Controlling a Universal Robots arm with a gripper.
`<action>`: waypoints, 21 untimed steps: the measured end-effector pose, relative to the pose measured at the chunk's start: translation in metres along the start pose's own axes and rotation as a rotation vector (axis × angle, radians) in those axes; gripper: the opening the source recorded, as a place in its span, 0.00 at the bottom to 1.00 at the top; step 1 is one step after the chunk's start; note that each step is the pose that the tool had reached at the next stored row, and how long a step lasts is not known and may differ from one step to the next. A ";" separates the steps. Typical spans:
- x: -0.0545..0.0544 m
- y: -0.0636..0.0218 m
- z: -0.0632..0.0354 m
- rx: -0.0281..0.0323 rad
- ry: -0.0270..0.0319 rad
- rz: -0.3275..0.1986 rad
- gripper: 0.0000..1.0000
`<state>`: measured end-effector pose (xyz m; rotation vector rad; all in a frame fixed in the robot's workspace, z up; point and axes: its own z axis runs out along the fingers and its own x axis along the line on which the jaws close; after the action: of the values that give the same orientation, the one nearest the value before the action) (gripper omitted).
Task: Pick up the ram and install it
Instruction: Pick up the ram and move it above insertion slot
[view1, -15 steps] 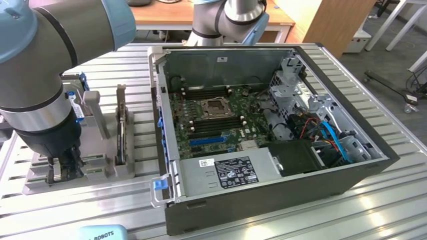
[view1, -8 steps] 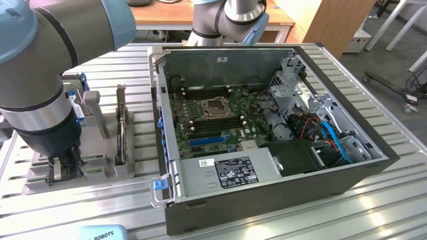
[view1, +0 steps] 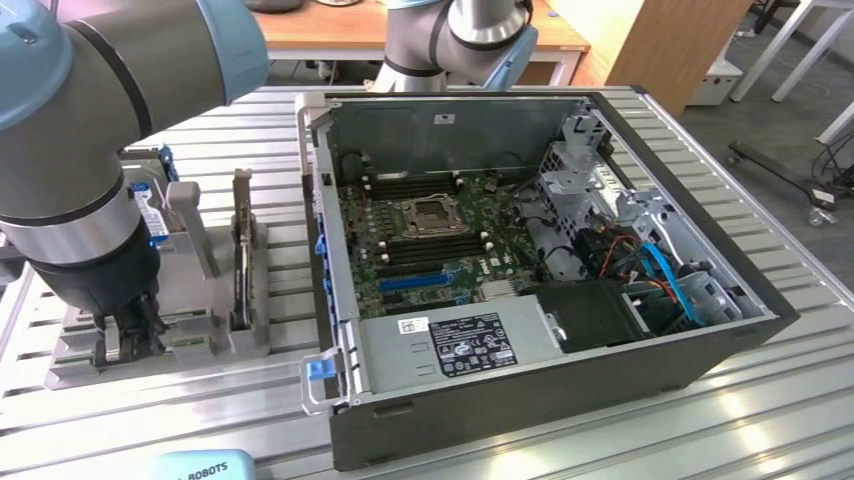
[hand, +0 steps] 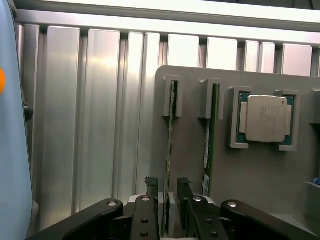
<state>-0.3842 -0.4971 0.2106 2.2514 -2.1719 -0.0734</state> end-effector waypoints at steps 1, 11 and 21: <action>0.000 0.0002 0.0012 -0.0001 0.0000 0.000 0.29; 0.000 0.0005 0.0078 -0.0003 0.0002 0.000 0.29; 0.000 0.0004 0.0087 -0.0001 0.0000 0.000 0.29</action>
<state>-0.3849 -0.4967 0.2019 2.2512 -2.1720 -0.0734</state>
